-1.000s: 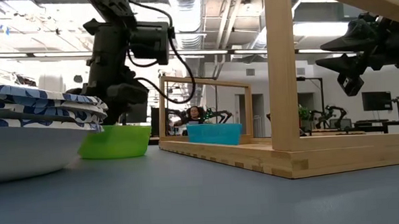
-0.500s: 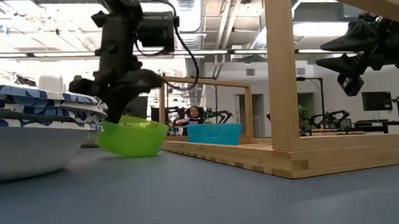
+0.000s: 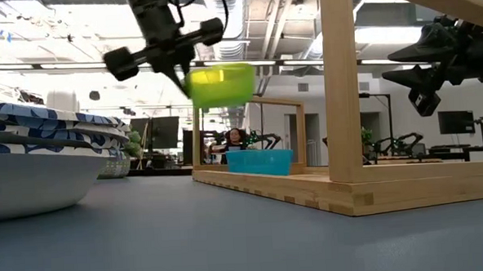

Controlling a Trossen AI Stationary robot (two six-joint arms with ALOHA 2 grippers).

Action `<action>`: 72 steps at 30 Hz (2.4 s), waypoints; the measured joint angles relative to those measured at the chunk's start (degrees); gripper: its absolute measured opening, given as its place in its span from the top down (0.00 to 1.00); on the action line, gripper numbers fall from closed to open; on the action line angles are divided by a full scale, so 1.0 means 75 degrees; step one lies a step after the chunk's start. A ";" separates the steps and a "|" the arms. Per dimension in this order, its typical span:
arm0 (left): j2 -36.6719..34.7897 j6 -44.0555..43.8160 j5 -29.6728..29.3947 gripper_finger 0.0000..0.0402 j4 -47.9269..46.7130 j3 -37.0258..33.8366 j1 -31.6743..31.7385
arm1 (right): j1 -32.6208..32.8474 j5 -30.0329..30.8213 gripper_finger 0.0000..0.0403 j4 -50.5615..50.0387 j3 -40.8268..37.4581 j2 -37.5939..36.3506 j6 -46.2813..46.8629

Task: Place and stack bowls onto a shelf
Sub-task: Stack the green bowl on top of the blue bowl

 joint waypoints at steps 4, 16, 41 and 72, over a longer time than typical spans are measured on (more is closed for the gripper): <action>0.0121 -0.0814 -0.0432 1.00 0.1064 0.0000 -0.0070 | 0.0000 0.0000 0.58 0.0001 0.0000 -0.0001 0.0000; 0.1067 -0.1675 -0.1187 1.00 0.2154 -0.0009 -0.0152 | 0.0000 0.0112 0.58 -0.0022 -0.0001 0.0051 0.0000; 0.1949 -0.1836 -0.1179 1.00 0.2355 -0.0009 0.0061 | 0.0000 0.0157 0.58 -0.0025 0.0000 0.0142 -0.0003; 0.2171 -0.1347 -0.0907 0.90 0.2373 -0.0009 0.0154 | 0.0009 0.0146 0.58 -0.0025 -0.0001 0.0142 -0.0028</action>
